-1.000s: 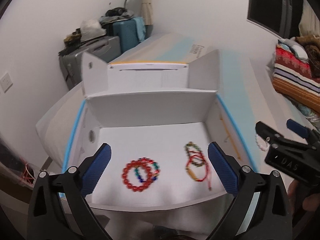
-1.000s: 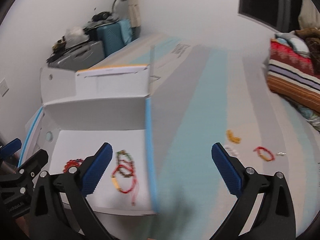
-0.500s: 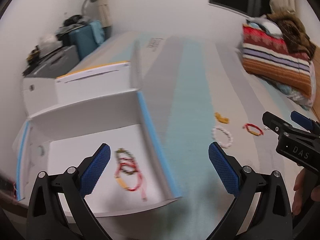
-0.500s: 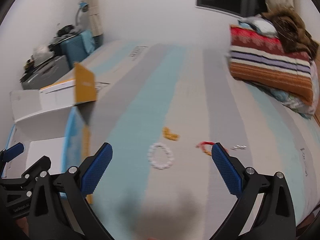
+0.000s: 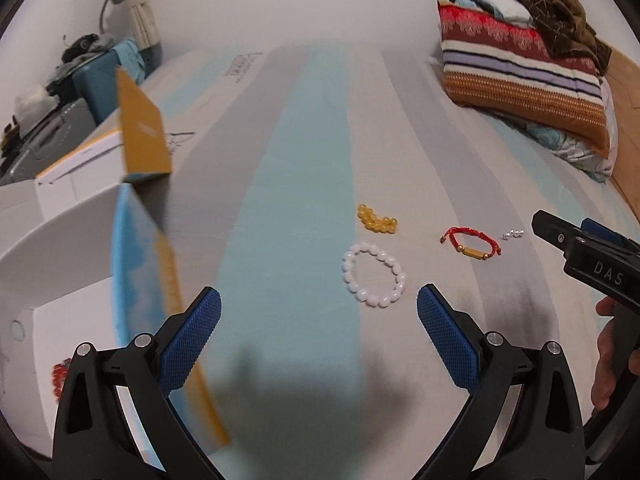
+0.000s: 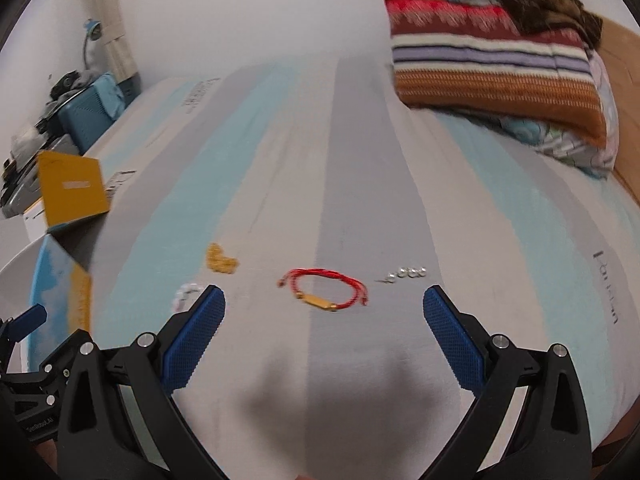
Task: Organize jewelry
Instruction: 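Withdraw both tools from the box toward the remaining bracelets, then grasp the white bead bracelet with the left tool while the right tool grasps the pearl string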
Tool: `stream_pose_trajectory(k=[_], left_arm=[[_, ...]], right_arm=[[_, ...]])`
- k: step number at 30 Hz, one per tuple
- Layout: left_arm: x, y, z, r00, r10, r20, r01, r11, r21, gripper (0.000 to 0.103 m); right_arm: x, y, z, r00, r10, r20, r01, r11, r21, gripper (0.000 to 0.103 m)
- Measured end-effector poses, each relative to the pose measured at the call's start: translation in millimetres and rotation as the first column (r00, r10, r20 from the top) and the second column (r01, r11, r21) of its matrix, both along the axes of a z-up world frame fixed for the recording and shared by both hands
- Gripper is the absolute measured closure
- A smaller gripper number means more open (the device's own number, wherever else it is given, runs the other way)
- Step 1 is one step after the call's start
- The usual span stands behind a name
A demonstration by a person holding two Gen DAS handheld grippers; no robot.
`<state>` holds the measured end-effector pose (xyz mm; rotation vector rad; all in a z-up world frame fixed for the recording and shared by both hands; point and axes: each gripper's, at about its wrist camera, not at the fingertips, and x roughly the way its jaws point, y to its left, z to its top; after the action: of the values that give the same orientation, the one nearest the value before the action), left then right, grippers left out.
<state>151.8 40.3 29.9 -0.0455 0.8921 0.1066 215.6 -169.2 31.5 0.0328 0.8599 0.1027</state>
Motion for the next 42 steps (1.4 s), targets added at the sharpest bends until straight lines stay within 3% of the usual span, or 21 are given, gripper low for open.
stream_pose_trajectory(k=[14, 19, 25, 27, 40, 42], left_arm=[[63.3, 4.7, -82.8, 0.992, 0.055, -0.113, -0.066, 0.994, -0.09, 0.008], [77.5, 3.4, -108.3, 0.987, 0.051, -0.152, -0.06, 0.997, -0.055, 0.009], [80.6, -0.8, -114.0, 0.988, 0.055, -0.143, -0.056, 0.998, -0.006, 0.011], [80.0, -3.0, -113.8, 0.989, 0.053, -0.139, -0.052, 0.999, 0.007, 0.019], [73.3, -17.4, -107.4, 0.992, -0.018, -0.124, 0.022, 0.999, 0.036, 0.077], [72.2, -18.2, -106.2, 0.992, -0.024, -0.126, 0.029, 0.999, 0.037, 0.092]], right_arm=[[67.0, -41.1, -71.9, 0.991, -0.036, -0.127, 0.036, 0.999, 0.003, 0.008], [88.1, -55.9, -91.8, 0.984, -0.062, -0.169, 0.064, 0.998, 0.003, 0.008], [98.1, -68.9, -104.4, 0.977, -0.091, -0.192, 0.104, 0.993, 0.06, 0.008], [98.9, -71.5, -108.0, 0.976, -0.093, -0.199, 0.108, 0.992, 0.066, 0.011], [94.8, -68.9, -112.5, 0.973, -0.105, -0.205, 0.109, 0.994, 0.007, 0.057], [94.6, -71.2, -112.3, 0.973, -0.106, -0.205, 0.109, 0.994, 0.004, 0.065]])
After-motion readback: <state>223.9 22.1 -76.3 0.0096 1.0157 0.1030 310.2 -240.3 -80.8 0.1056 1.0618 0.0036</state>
